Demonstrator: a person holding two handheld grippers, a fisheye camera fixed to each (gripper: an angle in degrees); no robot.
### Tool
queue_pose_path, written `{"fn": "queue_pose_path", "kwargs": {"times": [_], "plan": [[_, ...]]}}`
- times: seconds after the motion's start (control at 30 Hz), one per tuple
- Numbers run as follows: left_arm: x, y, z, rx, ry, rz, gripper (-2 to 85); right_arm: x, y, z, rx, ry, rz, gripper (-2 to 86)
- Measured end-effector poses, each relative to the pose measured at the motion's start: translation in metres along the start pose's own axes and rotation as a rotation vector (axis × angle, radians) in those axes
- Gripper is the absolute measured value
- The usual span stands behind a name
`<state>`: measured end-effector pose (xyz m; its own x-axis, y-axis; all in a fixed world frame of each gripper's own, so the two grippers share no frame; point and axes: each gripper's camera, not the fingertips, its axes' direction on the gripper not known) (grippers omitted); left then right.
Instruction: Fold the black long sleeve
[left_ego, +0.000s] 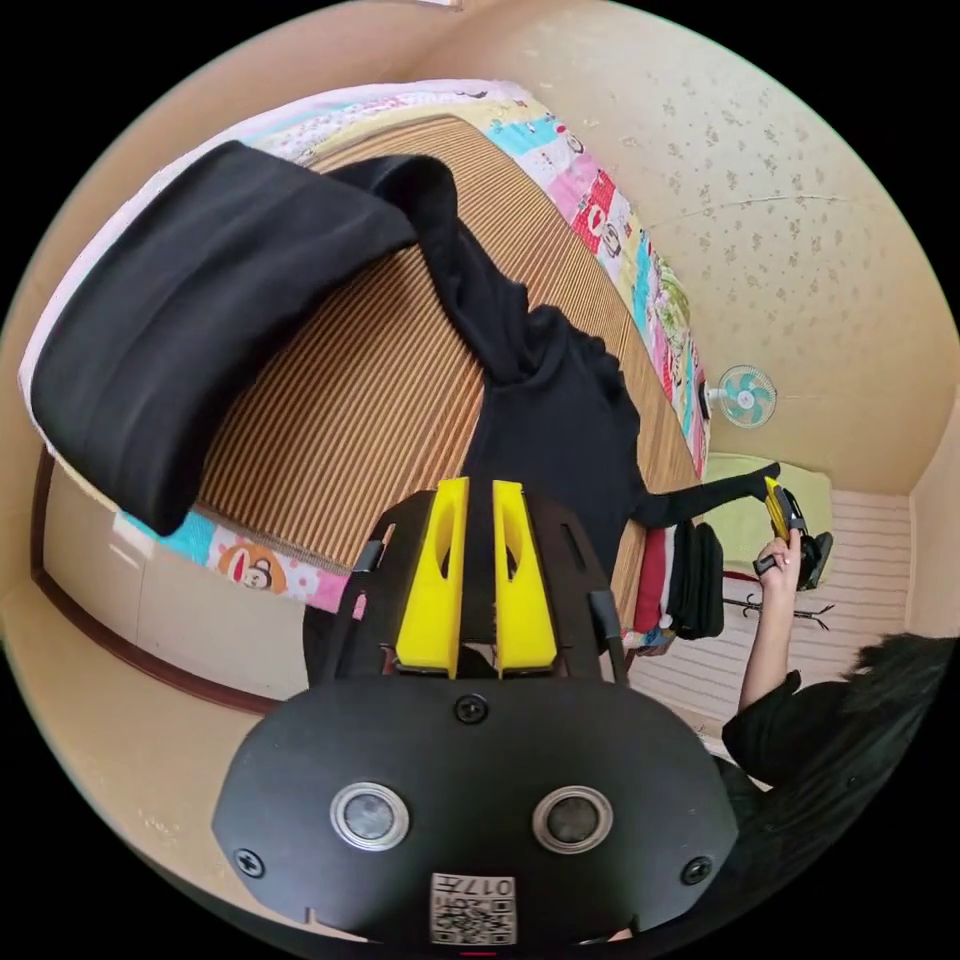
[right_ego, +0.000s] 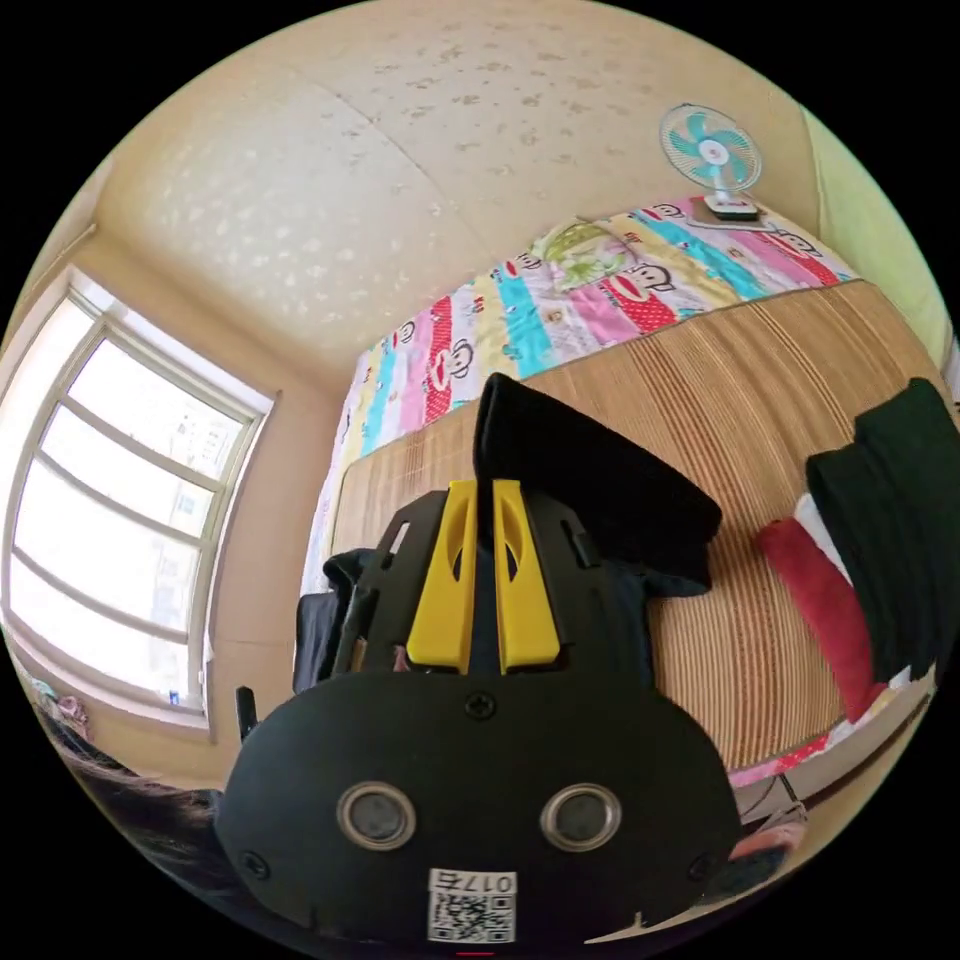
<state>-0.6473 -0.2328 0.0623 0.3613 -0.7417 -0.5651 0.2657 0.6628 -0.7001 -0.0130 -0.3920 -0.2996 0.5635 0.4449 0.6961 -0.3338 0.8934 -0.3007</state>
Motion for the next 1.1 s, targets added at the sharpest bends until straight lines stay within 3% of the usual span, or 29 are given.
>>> {"fn": "queue_pose_path", "kwargs": {"times": [0.1,0.17,0.23,0.3,0.47,0.53,0.6,0.67,0.73,0.83,0.93,1.03,1.1], "plan": [[-0.015,-0.056,-0.01,0.089,0.049,-0.007,6.8,-0.046,0.032,0.128,-0.062,-0.072,-0.069,3.2],[-0.026,-0.089,-0.011,0.126,0.107,-0.035,8.6,-0.046,0.069,0.244,-0.373,0.077,-0.034,3.2],[-0.041,-0.128,-0.006,0.158,0.187,-0.106,11.9,-0.037,0.099,0.279,-0.536,0.087,0.028,3.0],[-0.054,-0.154,0.003,0.165,0.23,-0.187,14.3,-0.04,0.124,0.26,-0.479,0.007,-0.056,2.5],[-0.096,-0.204,0.038,0.182,0.317,-0.429,18.1,0.0,0.191,0.187,-0.526,0.124,-0.081,2.3],[-0.123,-0.201,0.037,0.29,0.3,-0.607,14.5,0.023,0.208,0.165,-0.544,0.164,-0.043,2.1],[-0.129,-0.2,0.028,0.37,0.302,-0.623,8.1,0.044,0.22,0.144,-0.56,0.213,0.008,1.8],[-0.106,-0.206,0.013,0.398,0.347,-0.432,3.7,0.066,0.23,0.122,-0.552,0.256,0.071,1.4],[-0.022,-0.192,-0.011,0.422,0.42,-0.007,3.2,0.078,0.235,0.111,-0.533,0.286,0.121,1.1],[0.11,-0.127,-0.009,0.386,0.412,0.456,3.3,0.09,0.239,0.105,-0.479,0.308,0.216,0.9],[0.212,-0.059,0.067,0.19,0.36,0.696,3.8,0.097,0.237,0.107,-0.407,0.262,0.323,1.2],[0.251,-0.006,0.174,-0.121,0.329,0.76,5.8,0.101,0.233,0.107,-0.349,0.222,0.361,2.1],[0.247,0.027,0.203,-0.194,0.341,0.78,6.7,0.104,0.231,0.1,-0.322,0.231,0.349,2.7]]}}
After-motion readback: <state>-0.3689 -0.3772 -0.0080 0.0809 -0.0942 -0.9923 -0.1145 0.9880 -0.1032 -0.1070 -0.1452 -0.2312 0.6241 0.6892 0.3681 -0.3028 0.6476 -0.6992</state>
